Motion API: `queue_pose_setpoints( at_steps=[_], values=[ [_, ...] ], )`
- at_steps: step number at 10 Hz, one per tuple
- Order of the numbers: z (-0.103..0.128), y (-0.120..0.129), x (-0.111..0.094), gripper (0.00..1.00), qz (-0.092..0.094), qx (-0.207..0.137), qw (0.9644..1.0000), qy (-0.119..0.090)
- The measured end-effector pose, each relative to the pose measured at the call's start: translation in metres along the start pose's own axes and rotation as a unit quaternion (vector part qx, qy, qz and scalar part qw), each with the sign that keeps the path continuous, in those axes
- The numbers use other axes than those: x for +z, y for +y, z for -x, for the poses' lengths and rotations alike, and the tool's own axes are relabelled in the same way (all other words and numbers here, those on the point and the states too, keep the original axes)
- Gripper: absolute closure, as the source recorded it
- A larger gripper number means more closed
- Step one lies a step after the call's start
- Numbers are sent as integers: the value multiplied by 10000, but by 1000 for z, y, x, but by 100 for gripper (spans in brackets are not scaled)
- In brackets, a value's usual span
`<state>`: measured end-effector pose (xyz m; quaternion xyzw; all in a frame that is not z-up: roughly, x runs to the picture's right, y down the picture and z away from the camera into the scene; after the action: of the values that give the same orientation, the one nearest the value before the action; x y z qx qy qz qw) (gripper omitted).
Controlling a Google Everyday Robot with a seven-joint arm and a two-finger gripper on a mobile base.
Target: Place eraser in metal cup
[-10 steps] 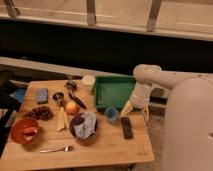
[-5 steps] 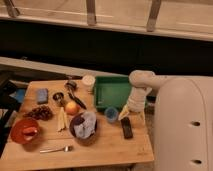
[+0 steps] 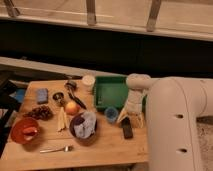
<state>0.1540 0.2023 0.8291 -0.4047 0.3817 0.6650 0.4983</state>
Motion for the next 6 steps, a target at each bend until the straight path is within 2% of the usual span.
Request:
queue_pose_setpoints(
  at_steps=[1,2,6],
  values=[
    [2,0,3,22,6,10,10000,40],
    [3,0,5,29,13,18,10000,64],
    [6,4,11,71,53,-12,9999,112]
  ],
)
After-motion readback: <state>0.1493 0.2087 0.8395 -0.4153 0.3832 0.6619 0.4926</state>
